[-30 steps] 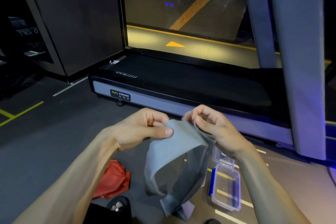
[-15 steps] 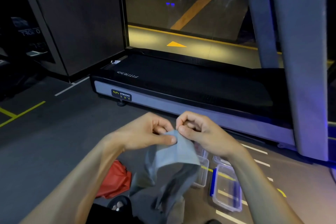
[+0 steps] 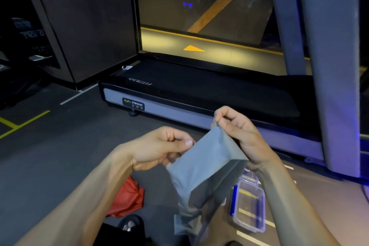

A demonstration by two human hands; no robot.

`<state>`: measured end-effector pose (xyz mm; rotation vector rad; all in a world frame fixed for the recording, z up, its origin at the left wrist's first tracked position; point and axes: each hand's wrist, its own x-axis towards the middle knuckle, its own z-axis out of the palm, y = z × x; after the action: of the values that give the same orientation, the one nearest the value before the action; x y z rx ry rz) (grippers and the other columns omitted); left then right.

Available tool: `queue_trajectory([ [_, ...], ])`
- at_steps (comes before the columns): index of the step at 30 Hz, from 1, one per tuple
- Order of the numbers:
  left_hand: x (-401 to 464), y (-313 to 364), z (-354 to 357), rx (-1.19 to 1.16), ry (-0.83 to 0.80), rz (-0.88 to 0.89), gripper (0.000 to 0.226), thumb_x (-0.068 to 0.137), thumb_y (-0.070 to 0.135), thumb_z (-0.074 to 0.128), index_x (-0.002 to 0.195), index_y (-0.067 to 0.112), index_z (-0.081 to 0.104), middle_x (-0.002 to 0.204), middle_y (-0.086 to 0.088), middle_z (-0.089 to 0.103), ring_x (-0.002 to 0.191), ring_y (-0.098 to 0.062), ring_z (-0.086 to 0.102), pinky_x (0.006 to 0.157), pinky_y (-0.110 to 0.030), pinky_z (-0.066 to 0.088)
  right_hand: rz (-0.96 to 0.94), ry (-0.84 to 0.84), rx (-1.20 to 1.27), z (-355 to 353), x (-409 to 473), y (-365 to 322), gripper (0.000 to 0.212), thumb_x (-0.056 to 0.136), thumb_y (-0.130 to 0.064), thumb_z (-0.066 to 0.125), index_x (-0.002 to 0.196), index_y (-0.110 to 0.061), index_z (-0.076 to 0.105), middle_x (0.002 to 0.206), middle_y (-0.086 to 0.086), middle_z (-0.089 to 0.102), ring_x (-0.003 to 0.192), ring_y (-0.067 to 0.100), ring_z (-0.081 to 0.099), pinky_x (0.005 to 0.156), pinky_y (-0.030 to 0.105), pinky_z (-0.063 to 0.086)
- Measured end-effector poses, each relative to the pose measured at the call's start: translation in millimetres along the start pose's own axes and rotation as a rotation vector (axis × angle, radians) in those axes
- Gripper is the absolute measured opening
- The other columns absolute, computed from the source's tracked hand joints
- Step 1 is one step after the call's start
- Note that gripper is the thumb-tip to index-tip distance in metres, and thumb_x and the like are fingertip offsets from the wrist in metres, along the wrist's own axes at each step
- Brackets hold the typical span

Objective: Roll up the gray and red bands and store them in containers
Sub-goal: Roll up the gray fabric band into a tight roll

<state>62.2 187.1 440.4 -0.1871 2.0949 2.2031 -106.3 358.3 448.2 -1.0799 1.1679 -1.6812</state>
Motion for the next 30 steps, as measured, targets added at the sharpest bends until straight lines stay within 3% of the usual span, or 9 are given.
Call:
queue_trajectory([
  [7,4,-4,-3,-0.033,-0.029,0.020,0.006,0.091,0.020,0.069,0.093,0.018,0.074,0.068,0.003,0.065,0.054,-0.004,0.058,0.046,-0.016,0.048,0.006,-0.045,0.000,1,-2,-3,0.033,0.084,-0.039,0.081,0.095,-0.015,0.061,0.083,0.015,0.049,0.071,0.020,0.052,0.066,0.029,0.044],
  [11,7,-8,-4,-0.011,-0.010,-0.045,0.018,0.097,0.012,0.064,0.082,0.020,0.070,0.062,0.004,0.056,0.049,-0.003,0.051,0.042,-0.014,0.039,0.030,-0.157,0.073,6,-4,-6,0.031,0.085,-0.036,0.081,0.094,-0.014,0.061,0.078,0.006,0.056,0.067,0.015,0.054,0.062,0.024,0.047],
  [15,11,-10,2,0.060,0.035,-0.016,0.010,0.086,0.013,0.061,0.085,0.019,0.069,0.059,0.003,0.052,0.048,-0.005,0.044,0.043,-0.016,0.031,0.035,-0.270,0.061,16,-6,-5,0.004,0.096,-0.013,0.064,0.094,-0.016,0.064,0.081,0.001,0.062,0.068,0.012,0.055,0.063,0.020,0.046],
  [17,13,-11,4,0.154,0.103,0.082,0.010,0.089,0.012,0.059,0.091,0.018,0.067,0.060,0.000,0.048,0.051,-0.009,0.039,0.048,-0.022,0.029,0.038,-0.223,0.036,17,-5,-3,0.011,0.096,-0.008,0.058,0.093,-0.016,0.064,0.081,0.004,0.060,0.067,0.010,0.054,0.062,0.020,0.046],
  [18,14,-12,5,0.177,0.112,0.142,0.009,0.092,0.009,0.059,0.096,0.016,0.063,0.062,-0.002,0.049,0.052,-0.010,0.039,0.049,-0.025,0.029,0.028,-0.175,0.042,15,-4,-3,0.002,0.094,-0.014,0.064,0.093,-0.016,0.064,0.080,0.005,0.057,0.066,0.011,0.053,0.062,0.021,0.045],
  [19,14,-13,6,0.181,0.109,0.191,0.010,0.096,0.004,0.057,0.100,0.013,0.059,0.063,-0.003,0.050,0.052,-0.011,0.039,0.050,-0.026,0.029,0.006,-0.099,0.055,12,-3,-3,0.010,0.091,-0.022,0.071,0.093,-0.016,0.063,0.079,0.007,0.054,0.066,0.012,0.052,0.061,0.023,0.044],
  [22,13,-10,7,0.173,0.087,0.268,0.008,0.101,0.001,0.055,0.100,0.009,0.053,0.068,-0.005,0.053,0.056,-0.008,0.038,0.053,-0.019,0.032,-0.031,0.060,0.088,3,-2,-3,0.013,0.089,-0.024,0.072,0.092,-0.016,0.062,0.080,0.007,0.048,0.066,0.014,0.050,0.061,0.024,0.044],
  [25,14,-9,9,0.256,0.064,0.288,0.007,0.097,0.001,0.060,0.099,0.007,0.064,0.072,0.008,0.064,0.062,-0.001,0.048,0.059,-0.015,0.037,-0.040,0.088,0.079,2,-1,-3,0.004,0.090,-0.021,0.065,0.091,-0.018,0.063,0.080,0.010,0.048,0.065,0.014,0.051,0.060,0.023,0.046],
  [30,16,-11,11,0.295,0.086,0.245,0.020,0.092,-0.001,0.069,0.110,0.007,0.070,0.097,-0.001,0.071,0.089,-0.010,0.064,0.081,-0.021,0.050,-0.037,0.093,0.022,3,-2,-2,0.005,0.091,-0.022,0.064,0.091,-0.018,0.062,0.081,0.009,0.047,0.065,0.015,0.047,0.060,0.024,0.043],
])
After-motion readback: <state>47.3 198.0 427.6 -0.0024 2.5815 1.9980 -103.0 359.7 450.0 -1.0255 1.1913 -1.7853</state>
